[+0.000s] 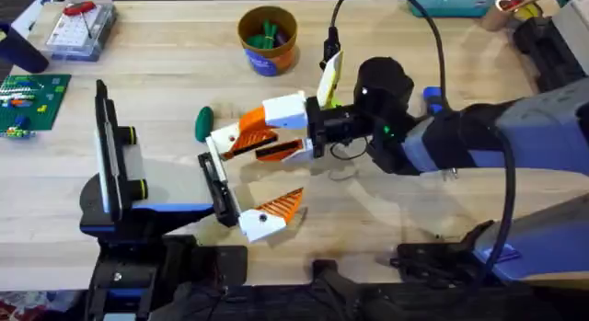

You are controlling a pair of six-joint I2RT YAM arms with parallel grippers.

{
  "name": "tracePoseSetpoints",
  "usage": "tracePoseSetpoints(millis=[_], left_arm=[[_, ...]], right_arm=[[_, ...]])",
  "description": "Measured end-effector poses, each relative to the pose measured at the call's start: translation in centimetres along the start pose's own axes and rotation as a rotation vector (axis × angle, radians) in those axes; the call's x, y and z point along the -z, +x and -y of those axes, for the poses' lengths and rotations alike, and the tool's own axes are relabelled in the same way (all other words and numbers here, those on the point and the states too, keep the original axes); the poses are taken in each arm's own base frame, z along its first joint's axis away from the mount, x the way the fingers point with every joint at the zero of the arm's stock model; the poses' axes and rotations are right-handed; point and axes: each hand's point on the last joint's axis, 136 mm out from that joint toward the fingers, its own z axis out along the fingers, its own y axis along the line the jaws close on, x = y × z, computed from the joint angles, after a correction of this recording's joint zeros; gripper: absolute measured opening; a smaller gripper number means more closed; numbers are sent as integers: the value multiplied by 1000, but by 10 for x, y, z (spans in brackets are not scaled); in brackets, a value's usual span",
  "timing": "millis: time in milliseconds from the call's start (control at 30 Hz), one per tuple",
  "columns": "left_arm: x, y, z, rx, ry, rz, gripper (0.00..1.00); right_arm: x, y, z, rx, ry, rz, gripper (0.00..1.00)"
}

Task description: Pick up the gripper from the table and insert it into the empty holder that is missing its gripper. Then pick up a screw, insert it into the mounting hole, and use the screwdriver to tighten it. Finally, clean up the table by picking up the vegetable and placing it into the bucket.

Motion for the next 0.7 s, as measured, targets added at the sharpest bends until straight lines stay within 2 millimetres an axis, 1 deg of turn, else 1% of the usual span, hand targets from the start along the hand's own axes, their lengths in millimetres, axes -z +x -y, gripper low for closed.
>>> tracePoseSetpoints(millis=[200, 233, 300, 400, 467, 567, 633, 700], left_arm=[[0, 0, 0, 0, 0, 0, 990], [0, 0, 0, 0, 0, 0, 990], [0, 0, 0, 0, 0, 0, 990], [0, 0, 0, 0, 0, 0, 990], [0, 0, 0, 0, 0, 0, 990], [0, 0, 0, 0, 1, 0, 990], [0, 0, 1, 0, 3, 0, 990], [0, 0, 1, 0, 4, 0, 990]], right_arm=[[2, -1, -2, 7, -2, 6, 994], [3, -2, -5, 15, -6, 10, 994], [10, -6, -17, 50, -22, 31, 994], [27, -15, -40, 111, -40, 84, 994], [41, -20, -47, 116, -21, 120, 995], [64, -24, -40, 54, 76, 169, 995], [81, -22, -30, -7, 165, 189, 994], [98, -20, -25, -14, 242, 212, 994]])
